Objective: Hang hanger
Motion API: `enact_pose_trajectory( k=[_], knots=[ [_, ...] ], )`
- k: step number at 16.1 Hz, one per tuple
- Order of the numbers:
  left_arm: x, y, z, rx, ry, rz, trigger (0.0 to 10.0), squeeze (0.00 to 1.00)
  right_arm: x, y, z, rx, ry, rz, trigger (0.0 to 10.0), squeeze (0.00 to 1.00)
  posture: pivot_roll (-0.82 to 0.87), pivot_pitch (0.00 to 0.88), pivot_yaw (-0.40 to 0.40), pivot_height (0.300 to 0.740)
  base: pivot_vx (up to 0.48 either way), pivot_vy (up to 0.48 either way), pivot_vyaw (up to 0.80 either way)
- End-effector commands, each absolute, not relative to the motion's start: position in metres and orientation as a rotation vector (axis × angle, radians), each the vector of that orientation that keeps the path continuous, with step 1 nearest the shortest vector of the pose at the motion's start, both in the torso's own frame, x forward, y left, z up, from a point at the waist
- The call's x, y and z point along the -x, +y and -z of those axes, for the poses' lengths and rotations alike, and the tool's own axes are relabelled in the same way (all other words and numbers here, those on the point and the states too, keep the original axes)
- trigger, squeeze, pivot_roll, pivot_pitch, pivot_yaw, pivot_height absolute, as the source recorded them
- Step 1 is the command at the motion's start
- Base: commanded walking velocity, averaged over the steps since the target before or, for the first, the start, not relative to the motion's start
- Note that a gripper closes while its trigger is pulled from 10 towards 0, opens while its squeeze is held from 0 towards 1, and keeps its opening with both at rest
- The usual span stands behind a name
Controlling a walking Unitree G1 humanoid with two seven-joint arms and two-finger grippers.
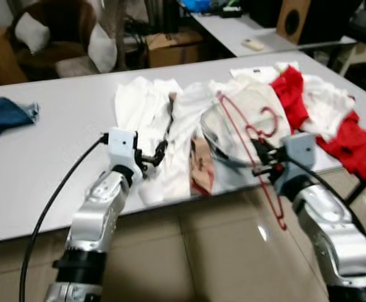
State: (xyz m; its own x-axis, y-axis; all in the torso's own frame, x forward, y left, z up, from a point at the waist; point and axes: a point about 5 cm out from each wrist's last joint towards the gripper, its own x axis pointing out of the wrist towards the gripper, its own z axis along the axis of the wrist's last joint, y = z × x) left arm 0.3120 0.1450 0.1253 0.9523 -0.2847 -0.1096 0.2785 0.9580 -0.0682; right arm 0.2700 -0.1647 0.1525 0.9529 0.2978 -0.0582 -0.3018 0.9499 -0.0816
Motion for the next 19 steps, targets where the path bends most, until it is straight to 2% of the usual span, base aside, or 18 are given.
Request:
enact_pose_trajectory(
  k=[1, 5, 6, 7, 8, 10, 12, 13, 14, 16, 19],
  knots=[
    [-0.309, 0.155, -0.114, 0.040, 0.182, 0.257, 10.0, 0.00, -0.266, -0.157, -0.150, 0.080, 0.053, -0.352, 10.0, 0.00, -0.11, 0.000, 0.044, 0.740, 0.000, 0.000, 0.00],
    [-0.310, 0.154, -0.101, 0.032, 0.269, 0.278, 10.0, 0.00, -0.269, -0.163, -0.149, 0.070, 0.059, -0.289, 10.0, 0.00, -0.11, 0.000, 0.073, 0.740, 0.000, 0.000, 0.00],
    [-0.314, 0.159, -0.099, 0.053, 0.283, 0.254, 8.1, 0.00, -0.271, -0.159, -0.150, 0.067, 0.054, -0.297, 10.0, 0.00, -0.12, 0.000, 0.084, 0.740, 0.000, 0.000, 0.00],
    [-0.315, 0.156, -0.096, 0.090, 0.305, 0.270, 4.2, 0.00, -0.271, -0.158, -0.149, 0.069, 0.052, -0.301, 10.0, 0.00, -0.12, 0.000, 0.098, 0.740, 0.000, 0.000, 0.00],
    [-0.316, 0.154, -0.092, 0.105, 0.328, 0.290, 4.0, 0.00, -0.271, -0.159, -0.148, 0.069, 0.052, -0.289, 10.0, 0.00, -0.12, 0.000, 0.104, 0.740, 0.000, 0.000, 0.00],
    [-0.323, 0.149, -0.093, 0.220, 0.320, 0.295, 2.7, 0.00, -0.273, -0.158, -0.148, 0.051, 0.051, -0.276, 10.0, 0.00, -0.12, 0.000, 0.106, 0.740, 0.000, 0.000, 0.00],
    [-0.329, 0.146, -0.097, 0.286, 0.294, 0.320, 2.4, 0.00, -0.275, -0.157, -0.147, 0.048, 0.058, -0.269, 10.0, 0.00, -0.12, 0.000, 0.092, 0.740, 0.000, 0.000, 0.00],
    [-0.333, 0.145, -0.100, 0.360, 0.272, 0.321, 1.6, 0.00, -0.275, -0.154, -0.148, 0.058, 0.056, -0.294, 10.0, 0.00, -0.13, 0.000, 0.103, 0.740, 0.000, 0.000, 0.00],
    [-0.336, 0.145, -0.102, 0.453, 0.254, 0.320, 0.0, 0.00, -0.275, -0.155, -0.147, 0.069, 0.056, -0.293, 10.0, 0.00, -0.13, 0.000, 0.107, 0.740, 0.000, 0.000, 0.00],
    [-0.335, 0.142, -0.102, 0.535, 0.255, 0.353, 0.0, 0.00, -0.276, -0.157, -0.147, 0.063, 0.049, -0.274, 10.0, 0.00, -0.13, 0.000, 0.122, 0.740, 0.000, 0.000, 0.00],
    [-0.331, 0.135, -0.095, 0.569, 0.308, 0.421, 0.0, 0.00, -0.277, -0.150, -0.148, 0.063, 0.044, -0.294, 10.0, 0.00, -0.14, 0.000, 0.127, 0.740, 0.000, 0.000, 0.00]
  ],
)
